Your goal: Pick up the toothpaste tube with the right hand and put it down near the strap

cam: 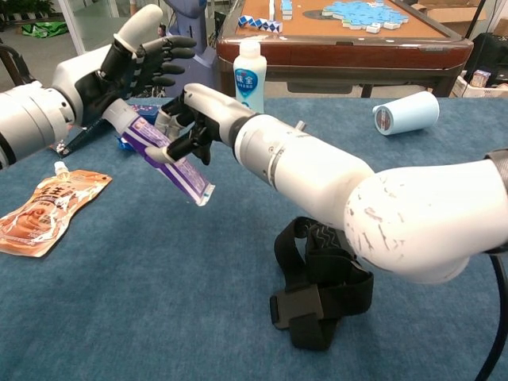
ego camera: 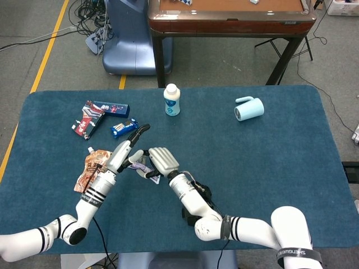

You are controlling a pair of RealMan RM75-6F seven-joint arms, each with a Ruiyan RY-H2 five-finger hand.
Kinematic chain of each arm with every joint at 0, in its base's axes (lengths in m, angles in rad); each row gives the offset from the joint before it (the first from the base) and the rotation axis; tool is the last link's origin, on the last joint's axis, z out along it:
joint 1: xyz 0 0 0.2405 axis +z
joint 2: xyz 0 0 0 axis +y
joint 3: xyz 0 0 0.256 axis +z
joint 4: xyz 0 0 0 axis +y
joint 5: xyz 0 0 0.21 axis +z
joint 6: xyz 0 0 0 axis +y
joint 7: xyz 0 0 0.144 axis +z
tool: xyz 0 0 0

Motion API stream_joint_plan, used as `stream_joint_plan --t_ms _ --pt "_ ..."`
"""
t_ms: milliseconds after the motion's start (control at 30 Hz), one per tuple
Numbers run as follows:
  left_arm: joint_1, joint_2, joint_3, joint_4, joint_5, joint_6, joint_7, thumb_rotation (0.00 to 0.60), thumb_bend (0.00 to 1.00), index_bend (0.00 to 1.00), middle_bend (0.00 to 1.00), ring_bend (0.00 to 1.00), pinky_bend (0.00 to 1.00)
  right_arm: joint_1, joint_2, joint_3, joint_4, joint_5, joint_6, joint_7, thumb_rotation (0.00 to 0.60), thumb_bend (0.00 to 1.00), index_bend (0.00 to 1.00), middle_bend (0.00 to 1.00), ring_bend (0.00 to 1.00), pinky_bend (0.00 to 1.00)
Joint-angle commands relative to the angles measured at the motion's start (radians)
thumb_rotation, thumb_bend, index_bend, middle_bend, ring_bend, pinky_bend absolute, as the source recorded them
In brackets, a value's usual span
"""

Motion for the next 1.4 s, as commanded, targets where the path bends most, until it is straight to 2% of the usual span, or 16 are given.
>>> stream_joint_plan --t_ms 33,167,400,467,567,800,1033,1167,1333,1367,1400 --pt "0.000 0.000 -0.001 0.001 0.000 -0.001 0.002 0.000 0.00 0.00 0.00 0.00 0.00 0.000 0.004 -0.004 -0.002 0.003 -0.007 -0.004 0.600 0.78 0.95 0.83 0.76 0.65" --pt "-0.001 0.017 -0.007 -0.002 0.004 0.001 0.010 0.000 0.00 0.00 0.00 0.00 0.00 -0.007 0.039 -0.033 -0.020 -0.006 -0.032 -0.029 0.600 0.78 0.95 0.83 0.76 0.65" --pt "0.002 0.076 -0.016 -0.019 0.008 -0.001 0.033 0.000 0.00 0.00 0.00 0.00 0.00 0.006 0.189 -0.099 -0.076 0.021 -0.122 -0.175 0.600 0.77 0.95 0.81 0.74 0.65" --pt "0.006 0.092 -0.013 -0.024 0.011 0.000 0.037 0.000 0.00 0.00 0.00 0.00 0.00 0.015 0.220 -0.117 -0.084 0.039 -0.142 -0.218 0.600 0.74 0.95 0.79 0.71 0.62" --pt "0.014 0.112 -0.006 -0.035 0.011 -0.003 0.044 0.000 0.00 0.00 0.00 0.00 0.00 0.032 0.252 -0.147 -0.088 0.076 -0.167 -0.281 0.600 0.63 0.91 0.72 0.65 0.55" --pt "0.034 0.149 0.020 -0.052 0.020 -0.001 0.066 0.000 0.00 0.00 0.00 0.00 0.00 0.072 0.280 -0.214 -0.085 0.165 -0.201 -0.391 0.600 0.36 0.63 0.54 0.48 0.40" --pt "0.049 0.174 0.032 -0.064 0.013 -0.004 0.081 0.000 0.00 0.00 0.00 0.00 0.00 0.098 0.328 -0.249 -0.143 0.224 -0.183 -0.455 0.600 0.27 0.28 0.33 0.28 0.33" --pt "0.059 0.192 0.037 -0.070 0.013 -0.001 0.086 0.000 0.00 0.00 0.00 0.00 0.00 0.087 0.371 -0.248 -0.202 0.211 -0.141 -0.451 0.600 0.27 0.20 0.29 0.27 0.33" --pt "0.081 0.241 0.053 -0.078 0.002 -0.002 0.124 0.000 0.00 0.00 0.00 0.00 0.00 0.027 0.479 -0.244 -0.310 0.145 -0.040 -0.420 0.600 0.27 0.20 0.29 0.26 0.33" --pt "0.088 0.252 0.055 -0.082 -0.005 -0.002 0.136 0.025 0.00 0.00 0.00 0.00 0.00 0.011 0.502 -0.247 -0.328 0.134 -0.021 -0.413 0.600 0.27 0.20 0.29 0.27 0.33" --pt "0.096 0.268 0.060 -0.084 -0.015 -0.001 0.164 0.092 0.00 0.00 0.00 0.00 0.00 -0.015 0.531 -0.248 -0.353 0.117 0.012 -0.396 0.600 0.27 0.20 0.30 0.27 0.33"
